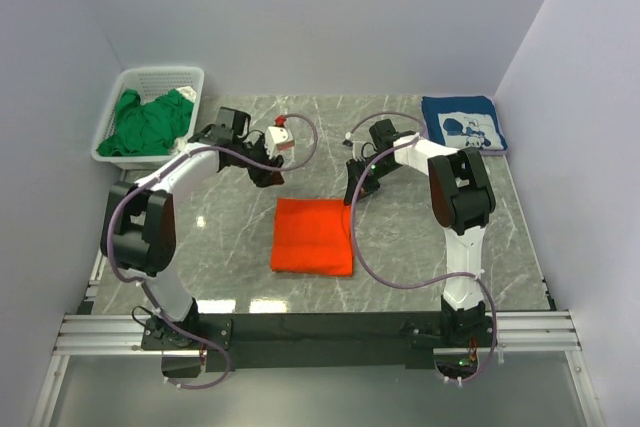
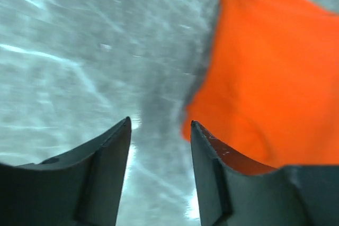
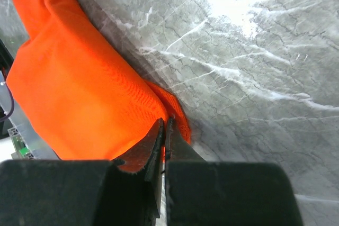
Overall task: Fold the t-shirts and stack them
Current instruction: Fold the tshirt, then neatly place the folded tshirt to the corner
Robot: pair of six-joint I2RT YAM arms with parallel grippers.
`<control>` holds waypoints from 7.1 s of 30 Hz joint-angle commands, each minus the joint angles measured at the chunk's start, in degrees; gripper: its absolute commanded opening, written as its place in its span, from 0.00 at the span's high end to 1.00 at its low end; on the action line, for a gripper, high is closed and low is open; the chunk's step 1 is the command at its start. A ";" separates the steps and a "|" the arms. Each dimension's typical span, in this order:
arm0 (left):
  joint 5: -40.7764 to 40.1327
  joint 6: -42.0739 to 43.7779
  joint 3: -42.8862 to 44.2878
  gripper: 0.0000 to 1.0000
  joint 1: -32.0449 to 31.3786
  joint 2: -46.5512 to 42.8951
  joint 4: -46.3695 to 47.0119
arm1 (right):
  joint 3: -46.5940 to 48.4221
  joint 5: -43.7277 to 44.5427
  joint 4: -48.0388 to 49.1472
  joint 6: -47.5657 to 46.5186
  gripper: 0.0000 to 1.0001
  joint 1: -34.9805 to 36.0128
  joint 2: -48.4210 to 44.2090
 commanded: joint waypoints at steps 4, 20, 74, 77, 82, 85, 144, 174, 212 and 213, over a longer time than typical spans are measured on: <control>10.43 -13.54 0.83 0.45 0.21 6.06 -7.47 | 2.45 1.98 1.45 0.32 1.00 -0.12 -0.33; 7.70 -19.44 3.11 0.68 0.74 13.10 -7.37 | 4.74 2.94 0.12 -0.21 1.00 0.06 1.34; 13.77 -76.21 -8.40 0.63 3.81 14.74 34.72 | 0.25 -8.49 19.90 26.43 0.57 1.90 0.43; 10.61 -74.02 -6.65 0.64 4.42 20.37 32.00 | 3.24 -4.98 18.32 26.25 0.56 0.85 5.19; 10.52 -70.95 -3.13 0.66 7.24 22.16 29.55 | 9.64 -2.51 13.94 22.57 0.56 -0.47 6.35; 13.75 -67.26 -3.65 0.65 7.51 15.14 28.66 | 7.83 -4.26 13.92 22.64 0.56 -0.47 -0.13; 16.25 -44.33 -16.14 0.54 8.30 -3.22 7.84 | -24.95 -8.57 18.29 19.37 0.59 2.96 -23.86; -37.11 -0.11 -22.11 0.56 -39.78 1.23 34.02 | -33.23 -1.71 31.59 38.29 0.39 -8.99 -22.92; -20.24 -20.14 -4.97 0.99 -32.31 2.55 25.41 | -36.75 11.46 67.89 76.52 0.30 -0.21 -10.97; -20.24 -20.23 -4.89 0.99 -32.31 2.73 25.50 | -36.40 11.82 67.80 76.43 0.32 -0.03 -10.71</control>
